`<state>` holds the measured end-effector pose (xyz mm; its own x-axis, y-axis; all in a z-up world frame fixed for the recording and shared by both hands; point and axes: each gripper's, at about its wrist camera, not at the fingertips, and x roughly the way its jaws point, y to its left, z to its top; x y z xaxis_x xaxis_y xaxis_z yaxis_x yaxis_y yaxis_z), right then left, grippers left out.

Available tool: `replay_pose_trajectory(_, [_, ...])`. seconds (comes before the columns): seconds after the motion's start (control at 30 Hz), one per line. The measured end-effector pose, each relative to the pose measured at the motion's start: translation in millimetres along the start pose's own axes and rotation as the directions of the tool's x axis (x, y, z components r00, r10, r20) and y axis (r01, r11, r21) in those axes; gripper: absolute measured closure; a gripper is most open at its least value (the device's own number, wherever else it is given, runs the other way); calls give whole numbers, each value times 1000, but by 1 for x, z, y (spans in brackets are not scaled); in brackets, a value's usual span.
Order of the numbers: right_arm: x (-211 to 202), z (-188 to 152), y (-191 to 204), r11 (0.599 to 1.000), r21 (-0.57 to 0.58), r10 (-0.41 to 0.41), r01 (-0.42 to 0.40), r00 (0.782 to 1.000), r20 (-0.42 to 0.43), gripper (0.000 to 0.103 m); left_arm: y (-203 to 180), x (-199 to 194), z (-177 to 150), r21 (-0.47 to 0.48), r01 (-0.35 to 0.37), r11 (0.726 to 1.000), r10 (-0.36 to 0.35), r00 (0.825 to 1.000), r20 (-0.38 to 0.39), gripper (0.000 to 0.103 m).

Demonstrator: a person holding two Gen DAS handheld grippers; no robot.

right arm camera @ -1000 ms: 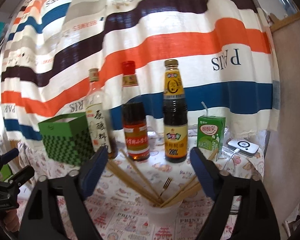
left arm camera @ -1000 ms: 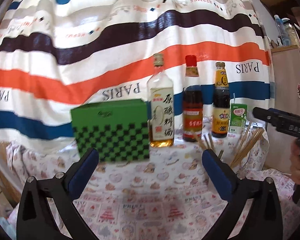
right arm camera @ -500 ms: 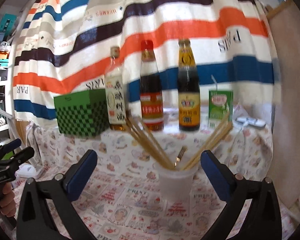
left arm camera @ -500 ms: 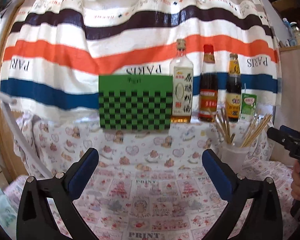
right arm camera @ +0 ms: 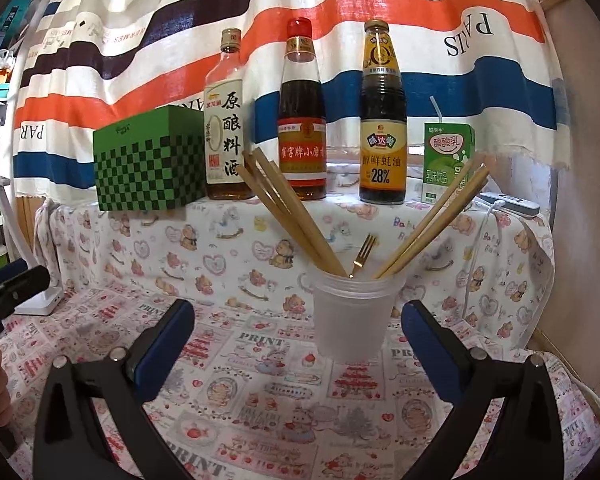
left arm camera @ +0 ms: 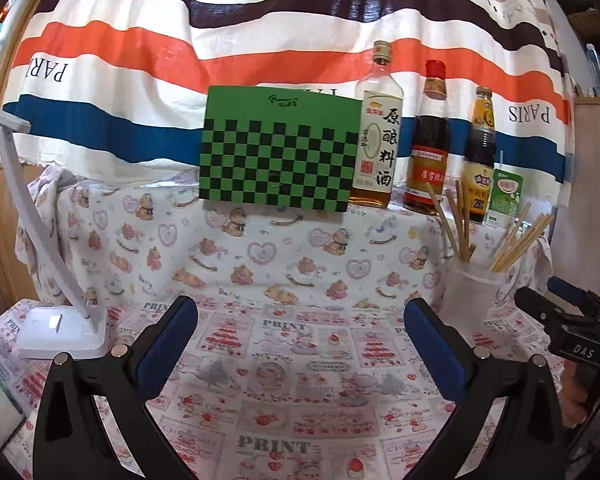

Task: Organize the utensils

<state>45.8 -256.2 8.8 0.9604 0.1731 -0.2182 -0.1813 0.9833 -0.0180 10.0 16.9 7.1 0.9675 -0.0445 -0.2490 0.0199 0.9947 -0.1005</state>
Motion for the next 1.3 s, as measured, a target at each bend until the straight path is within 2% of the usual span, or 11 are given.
replay_pose_trajectory(0.23, [2,0,-6,999,30,-24,25,1000,-12,0,-23,5,-3,117,-22,993,25,999,-26,1])
replay_pose_trajectory(0.6, [3,0,0,999,-5,-43,43,999,-12,0,-21,6,-3,105,-41,994,45,999,-31,0])
replay_pose_trajectory(1.3, [4,0,-3,998,9,-57,57,998,-18,0,-22,7,-4,111,-61,992,65,997,-34,0])
